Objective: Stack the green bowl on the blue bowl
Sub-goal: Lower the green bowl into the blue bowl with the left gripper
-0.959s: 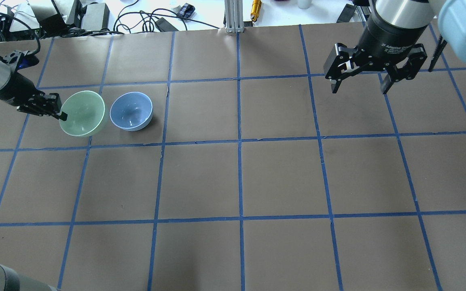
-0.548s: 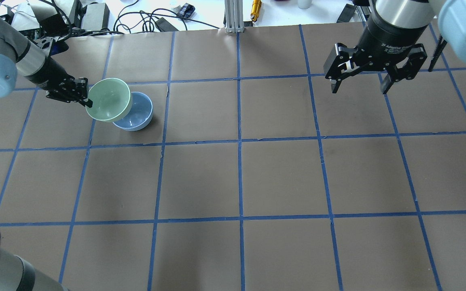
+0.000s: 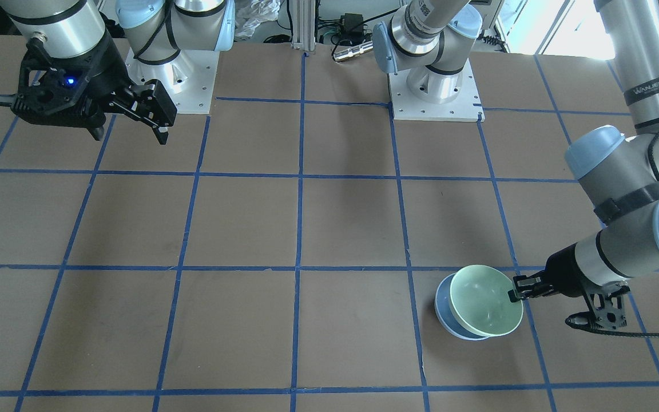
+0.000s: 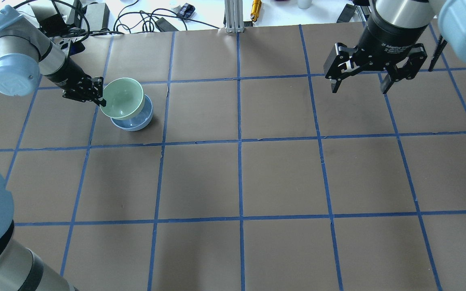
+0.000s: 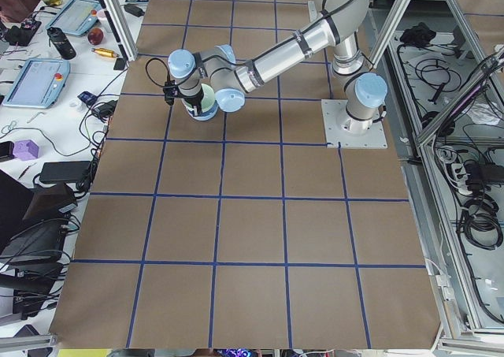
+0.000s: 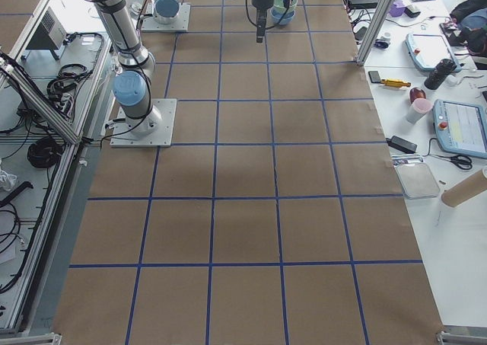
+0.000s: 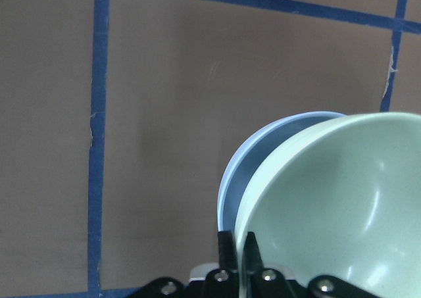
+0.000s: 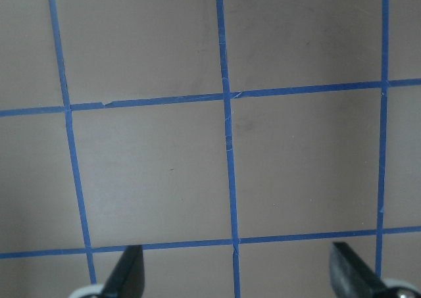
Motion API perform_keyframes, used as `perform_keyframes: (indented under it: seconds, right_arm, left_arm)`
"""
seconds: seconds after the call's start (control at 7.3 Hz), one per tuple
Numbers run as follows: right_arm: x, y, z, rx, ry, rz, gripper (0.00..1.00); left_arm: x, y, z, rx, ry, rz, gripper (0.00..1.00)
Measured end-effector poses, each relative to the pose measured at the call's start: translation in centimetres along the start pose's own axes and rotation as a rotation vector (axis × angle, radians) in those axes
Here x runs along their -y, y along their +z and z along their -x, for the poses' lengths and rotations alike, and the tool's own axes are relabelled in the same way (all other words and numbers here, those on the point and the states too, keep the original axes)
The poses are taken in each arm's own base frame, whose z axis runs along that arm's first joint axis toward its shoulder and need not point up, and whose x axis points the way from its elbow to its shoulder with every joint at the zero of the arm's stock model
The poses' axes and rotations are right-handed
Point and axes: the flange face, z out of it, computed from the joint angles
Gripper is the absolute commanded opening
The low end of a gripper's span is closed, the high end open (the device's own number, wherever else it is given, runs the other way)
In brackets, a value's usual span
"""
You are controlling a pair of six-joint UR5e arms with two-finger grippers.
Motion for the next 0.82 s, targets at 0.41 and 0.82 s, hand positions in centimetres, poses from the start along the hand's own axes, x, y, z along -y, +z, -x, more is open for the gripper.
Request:
perform_keyframes:
  seconds: [0.41, 0.82]
  right_arm:
    - [0.0, 0.0, 0.0, 0.0, 0.0, 0.001, 1.0]
    - [0.0, 0.0, 0.0, 0.0, 0.0, 0.0, 1.0]
  left_arm:
    - [0.1, 0.8, 0.0, 0.016, -0.006, 0.016, 0.11]
    - [0.0, 1.5, -0.5, 0.016, -0.003, 0.029, 0.31]
